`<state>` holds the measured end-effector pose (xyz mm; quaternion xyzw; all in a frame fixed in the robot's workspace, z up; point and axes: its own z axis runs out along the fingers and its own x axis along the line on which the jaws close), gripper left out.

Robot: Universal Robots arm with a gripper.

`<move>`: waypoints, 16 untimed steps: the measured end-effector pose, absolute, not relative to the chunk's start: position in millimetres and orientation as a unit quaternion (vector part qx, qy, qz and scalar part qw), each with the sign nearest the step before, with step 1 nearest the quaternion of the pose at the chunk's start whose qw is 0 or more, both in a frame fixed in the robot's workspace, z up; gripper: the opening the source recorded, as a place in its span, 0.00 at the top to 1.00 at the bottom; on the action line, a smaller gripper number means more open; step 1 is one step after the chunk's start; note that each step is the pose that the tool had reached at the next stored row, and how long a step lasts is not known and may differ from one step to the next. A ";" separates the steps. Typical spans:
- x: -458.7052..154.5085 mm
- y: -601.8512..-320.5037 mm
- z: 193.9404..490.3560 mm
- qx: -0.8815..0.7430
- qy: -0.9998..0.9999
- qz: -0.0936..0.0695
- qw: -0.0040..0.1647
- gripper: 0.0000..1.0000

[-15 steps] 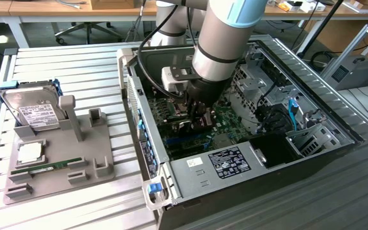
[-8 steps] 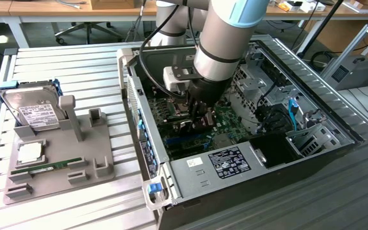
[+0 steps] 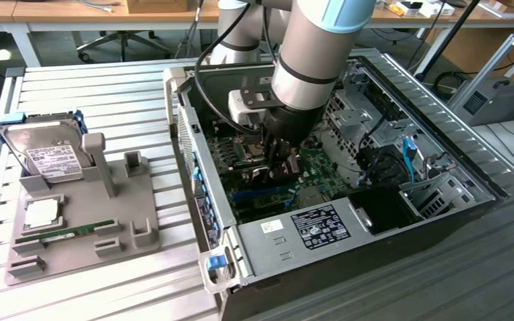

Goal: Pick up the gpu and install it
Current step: 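Insert the gpu into the slot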

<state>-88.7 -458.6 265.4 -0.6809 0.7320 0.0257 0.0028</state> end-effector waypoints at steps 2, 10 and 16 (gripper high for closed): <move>-88.7 -458.6 266.1 -0.681 0.732 0.026 0.003 0.73; -88.6 -458.7 267.6 -0.683 0.730 0.023 0.000 0.73; -88.6 -458.6 267.6 -0.686 0.727 0.023 0.000 0.73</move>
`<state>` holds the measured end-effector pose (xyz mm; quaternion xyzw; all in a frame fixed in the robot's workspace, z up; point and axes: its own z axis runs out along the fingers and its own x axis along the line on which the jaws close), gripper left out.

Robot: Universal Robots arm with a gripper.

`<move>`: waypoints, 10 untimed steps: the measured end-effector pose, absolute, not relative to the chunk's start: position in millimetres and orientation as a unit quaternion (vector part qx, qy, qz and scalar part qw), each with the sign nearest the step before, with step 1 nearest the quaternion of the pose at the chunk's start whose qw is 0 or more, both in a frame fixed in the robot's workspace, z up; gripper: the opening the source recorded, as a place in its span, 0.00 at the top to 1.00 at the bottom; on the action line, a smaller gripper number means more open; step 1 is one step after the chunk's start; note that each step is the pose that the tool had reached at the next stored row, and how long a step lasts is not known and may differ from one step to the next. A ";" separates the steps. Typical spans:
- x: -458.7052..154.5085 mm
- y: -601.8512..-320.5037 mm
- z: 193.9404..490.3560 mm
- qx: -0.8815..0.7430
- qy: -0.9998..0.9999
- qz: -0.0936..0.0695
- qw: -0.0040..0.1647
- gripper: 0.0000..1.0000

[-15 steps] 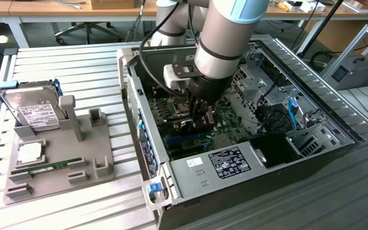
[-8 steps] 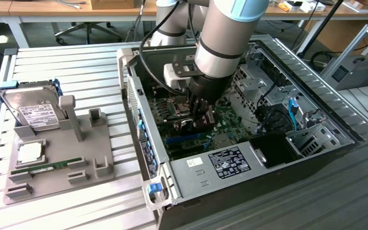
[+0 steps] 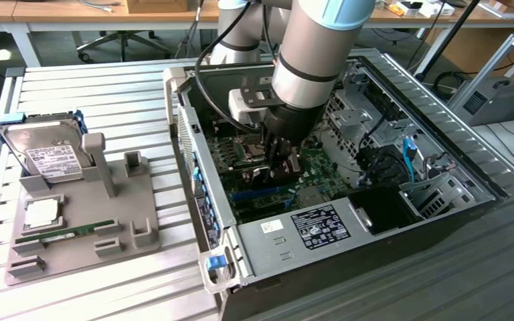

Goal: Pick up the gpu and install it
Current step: 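Insert the gpu into the slot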

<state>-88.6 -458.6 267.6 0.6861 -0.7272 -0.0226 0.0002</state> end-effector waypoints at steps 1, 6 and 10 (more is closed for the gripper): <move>-88.6 -458.6 267.6 0.688 -0.726 -0.023 0.000 0.73; -88.6 -458.6 267.6 0.690 -0.724 -0.023 0.000 0.73; -87.4 -458.6 267.6 0.690 -0.723 -0.022 0.001 0.73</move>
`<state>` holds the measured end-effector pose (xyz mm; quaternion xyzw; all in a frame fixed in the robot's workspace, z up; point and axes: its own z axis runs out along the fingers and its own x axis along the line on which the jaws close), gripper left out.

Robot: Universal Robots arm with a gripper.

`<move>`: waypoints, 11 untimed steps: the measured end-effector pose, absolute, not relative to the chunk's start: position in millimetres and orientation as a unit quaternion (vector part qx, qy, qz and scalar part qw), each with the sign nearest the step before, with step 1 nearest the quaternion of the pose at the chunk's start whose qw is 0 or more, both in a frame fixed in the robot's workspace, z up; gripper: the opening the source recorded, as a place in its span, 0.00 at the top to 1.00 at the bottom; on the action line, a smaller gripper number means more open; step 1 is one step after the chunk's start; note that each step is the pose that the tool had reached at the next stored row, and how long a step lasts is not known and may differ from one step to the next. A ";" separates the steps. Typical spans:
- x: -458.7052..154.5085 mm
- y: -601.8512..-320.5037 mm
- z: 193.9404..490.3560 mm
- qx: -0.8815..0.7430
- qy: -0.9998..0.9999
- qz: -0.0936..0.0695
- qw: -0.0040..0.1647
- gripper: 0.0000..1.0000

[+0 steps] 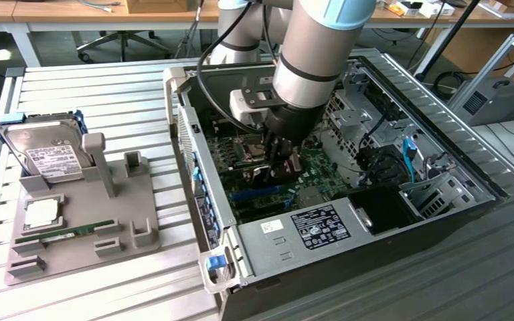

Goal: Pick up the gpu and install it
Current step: 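Insert the gpu into the slot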

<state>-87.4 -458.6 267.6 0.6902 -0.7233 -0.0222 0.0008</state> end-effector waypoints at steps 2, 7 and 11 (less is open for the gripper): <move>-86.4 -458.6 267.6 0.690 -0.723 -0.022 0.001 0.73; -86.2 -458.6 267.6 0.697 -0.717 -0.018 0.005 0.73; -86.3 -458.6 267.6 0.699 -0.715 -0.017 0.006 0.73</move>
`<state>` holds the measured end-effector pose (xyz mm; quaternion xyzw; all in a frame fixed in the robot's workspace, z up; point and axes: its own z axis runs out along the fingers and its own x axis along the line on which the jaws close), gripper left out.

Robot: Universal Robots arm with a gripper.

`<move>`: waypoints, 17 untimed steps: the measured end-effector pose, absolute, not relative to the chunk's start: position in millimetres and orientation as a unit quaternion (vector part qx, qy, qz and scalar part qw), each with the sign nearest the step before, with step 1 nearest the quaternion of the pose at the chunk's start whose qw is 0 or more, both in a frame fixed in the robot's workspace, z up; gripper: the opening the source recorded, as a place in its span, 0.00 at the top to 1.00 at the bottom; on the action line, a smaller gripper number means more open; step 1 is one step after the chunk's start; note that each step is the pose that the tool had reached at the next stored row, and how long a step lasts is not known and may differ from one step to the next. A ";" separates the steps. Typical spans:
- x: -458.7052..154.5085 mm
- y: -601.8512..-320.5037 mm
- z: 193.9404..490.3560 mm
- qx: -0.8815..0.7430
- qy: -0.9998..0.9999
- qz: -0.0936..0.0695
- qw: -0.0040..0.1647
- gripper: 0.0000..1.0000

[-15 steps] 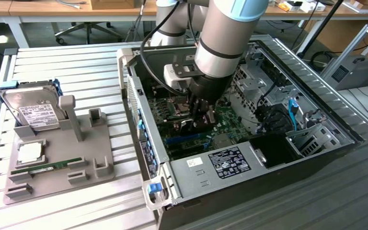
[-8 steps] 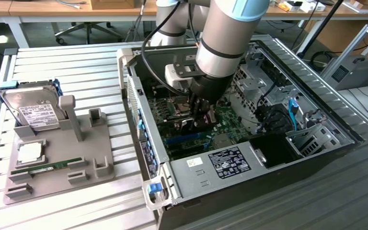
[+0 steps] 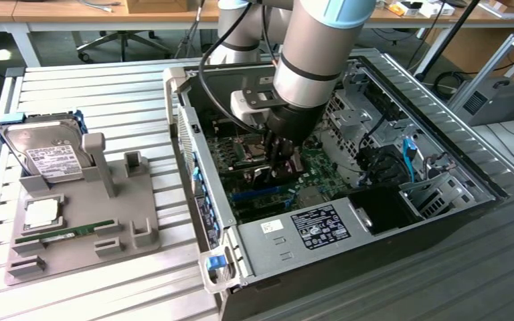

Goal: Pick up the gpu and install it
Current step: 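Insert the gpu into the slot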

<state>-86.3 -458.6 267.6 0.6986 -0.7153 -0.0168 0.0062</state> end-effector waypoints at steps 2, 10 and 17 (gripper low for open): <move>-86.6 -458.6 267.6 0.697 -0.717 -0.017 0.006 0.73; -87.3 -458.7 267.6 0.695 -0.719 -0.013 0.010 0.73; -88.6 -458.7 267.2 0.695 -0.719 -0.013 0.010 0.73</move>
